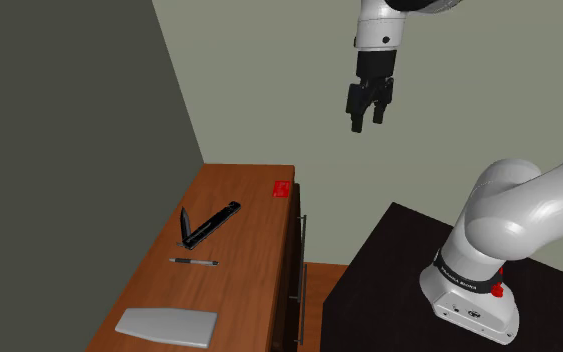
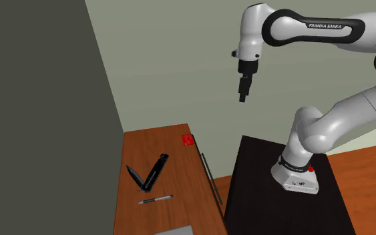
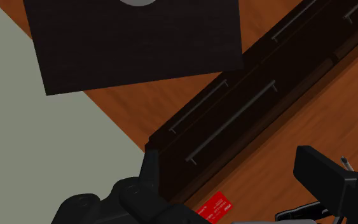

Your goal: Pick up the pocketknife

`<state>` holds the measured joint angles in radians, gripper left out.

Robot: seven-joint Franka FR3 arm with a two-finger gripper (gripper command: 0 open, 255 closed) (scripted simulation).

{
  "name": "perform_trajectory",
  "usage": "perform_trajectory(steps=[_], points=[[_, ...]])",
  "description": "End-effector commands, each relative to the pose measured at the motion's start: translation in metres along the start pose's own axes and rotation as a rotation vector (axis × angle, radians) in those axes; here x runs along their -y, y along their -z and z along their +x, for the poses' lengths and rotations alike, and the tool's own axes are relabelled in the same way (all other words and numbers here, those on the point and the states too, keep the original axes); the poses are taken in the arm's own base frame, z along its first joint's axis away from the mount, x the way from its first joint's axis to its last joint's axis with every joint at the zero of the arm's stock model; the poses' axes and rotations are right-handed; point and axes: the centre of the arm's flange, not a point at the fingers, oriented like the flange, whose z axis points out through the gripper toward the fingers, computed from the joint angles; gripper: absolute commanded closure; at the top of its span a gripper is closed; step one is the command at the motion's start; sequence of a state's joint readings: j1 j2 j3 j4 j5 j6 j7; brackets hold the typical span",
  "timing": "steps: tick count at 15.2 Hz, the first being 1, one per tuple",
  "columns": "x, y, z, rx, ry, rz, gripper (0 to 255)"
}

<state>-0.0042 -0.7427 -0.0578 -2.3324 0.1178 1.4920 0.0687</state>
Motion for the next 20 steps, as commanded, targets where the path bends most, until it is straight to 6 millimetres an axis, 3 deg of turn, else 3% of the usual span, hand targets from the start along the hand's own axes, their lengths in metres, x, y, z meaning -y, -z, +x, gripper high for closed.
perform_trajectory(steps=[1, 20], points=[[0.0, 0.0, 0.0, 0.0, 0.0, 0.0, 0], [0.185, -0.112, 0.135, -0.043, 0.048, -0.069, 0]])
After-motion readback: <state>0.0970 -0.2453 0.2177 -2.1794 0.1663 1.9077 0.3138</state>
